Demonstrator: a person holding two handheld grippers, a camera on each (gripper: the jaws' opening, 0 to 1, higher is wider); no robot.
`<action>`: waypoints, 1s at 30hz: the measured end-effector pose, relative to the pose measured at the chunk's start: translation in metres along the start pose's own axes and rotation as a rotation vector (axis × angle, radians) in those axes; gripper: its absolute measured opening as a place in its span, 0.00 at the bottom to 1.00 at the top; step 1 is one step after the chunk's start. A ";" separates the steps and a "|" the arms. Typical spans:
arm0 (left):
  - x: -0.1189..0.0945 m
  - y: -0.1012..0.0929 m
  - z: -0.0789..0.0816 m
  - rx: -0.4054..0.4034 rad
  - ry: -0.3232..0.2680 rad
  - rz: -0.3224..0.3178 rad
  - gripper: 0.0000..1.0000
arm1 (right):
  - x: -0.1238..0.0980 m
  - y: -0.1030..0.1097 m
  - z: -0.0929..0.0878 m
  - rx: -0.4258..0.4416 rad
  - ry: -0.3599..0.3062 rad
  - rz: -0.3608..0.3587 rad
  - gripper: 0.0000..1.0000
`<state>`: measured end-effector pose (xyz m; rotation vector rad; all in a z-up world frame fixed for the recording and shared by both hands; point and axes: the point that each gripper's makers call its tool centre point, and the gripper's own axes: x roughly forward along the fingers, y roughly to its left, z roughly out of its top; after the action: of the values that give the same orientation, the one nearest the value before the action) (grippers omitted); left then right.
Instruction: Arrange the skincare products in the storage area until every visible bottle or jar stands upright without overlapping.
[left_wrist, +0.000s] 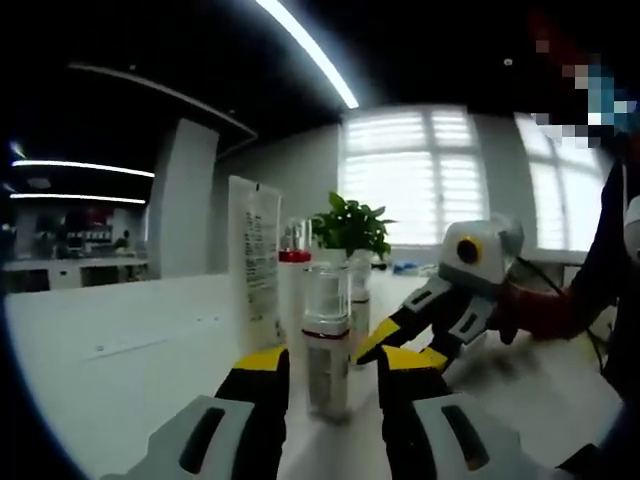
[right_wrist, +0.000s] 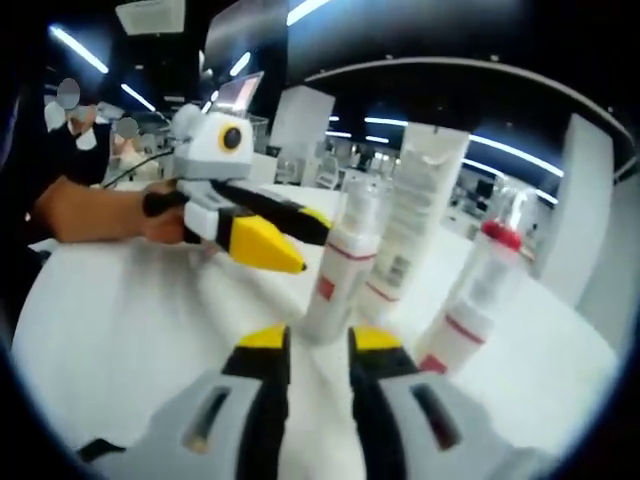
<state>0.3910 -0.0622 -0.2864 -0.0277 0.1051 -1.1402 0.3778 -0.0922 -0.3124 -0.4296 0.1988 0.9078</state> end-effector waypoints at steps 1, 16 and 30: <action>-0.001 0.000 -0.002 0.001 0.007 0.003 0.35 | -0.001 0.001 0.000 0.001 -0.002 0.001 0.21; -0.014 -0.007 -0.013 0.004 0.047 0.031 0.37 | -0.016 0.002 -0.002 0.004 0.002 -0.038 0.27; -0.027 -0.020 -0.017 -0.005 0.057 0.045 0.42 | -0.044 -0.001 -0.003 0.106 -0.047 -0.100 0.35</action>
<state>0.3606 -0.0458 -0.3000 0.0026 0.1580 -1.0958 0.3525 -0.1259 -0.3001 -0.3173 0.1801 0.8048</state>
